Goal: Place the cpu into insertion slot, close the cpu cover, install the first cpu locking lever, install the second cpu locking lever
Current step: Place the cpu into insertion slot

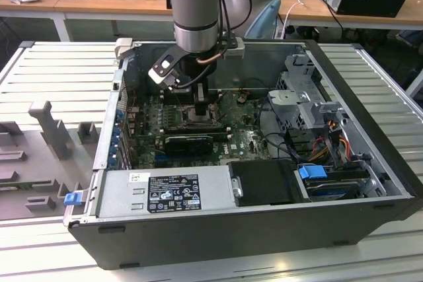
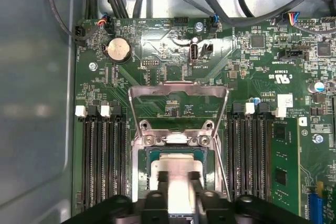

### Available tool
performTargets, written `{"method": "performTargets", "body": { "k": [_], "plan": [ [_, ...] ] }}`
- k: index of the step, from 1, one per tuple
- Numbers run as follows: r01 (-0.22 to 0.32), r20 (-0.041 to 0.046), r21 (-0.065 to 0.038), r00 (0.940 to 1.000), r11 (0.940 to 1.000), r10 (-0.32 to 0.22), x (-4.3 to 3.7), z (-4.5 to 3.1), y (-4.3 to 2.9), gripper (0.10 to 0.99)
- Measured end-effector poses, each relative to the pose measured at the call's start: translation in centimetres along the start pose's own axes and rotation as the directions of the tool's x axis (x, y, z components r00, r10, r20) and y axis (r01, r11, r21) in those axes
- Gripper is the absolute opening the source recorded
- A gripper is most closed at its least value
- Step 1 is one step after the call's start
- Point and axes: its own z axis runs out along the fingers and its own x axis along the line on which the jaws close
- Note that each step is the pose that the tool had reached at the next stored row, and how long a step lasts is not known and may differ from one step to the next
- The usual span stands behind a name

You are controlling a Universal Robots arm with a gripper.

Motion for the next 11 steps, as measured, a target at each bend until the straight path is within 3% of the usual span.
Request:
{"method": "performTargets", "body": {
  "k": [1,2,3,4,11],
  "plan": [
    [0.0,0.0003,0.0,1.0,1.0,0.0,0.0,-0.07,0.01,0.224],
    [0.0,0.0007,0.001,1.0,1.0,0.0,0.01,-0.17,0.02,0.161],
    [0.0,0.001,0.001,1.0,1.0,0.0,0.01,-0.25,0.02,0.161],
    [0.0,0.0012,0.001,1.0,1.0,0.0,0.01,-0.37,0.03,0.106],
    [0.0,0.0012,0.002,1.0,1.0,0.0,0.02,-0.85,0.07,0.106]
  ]
}}
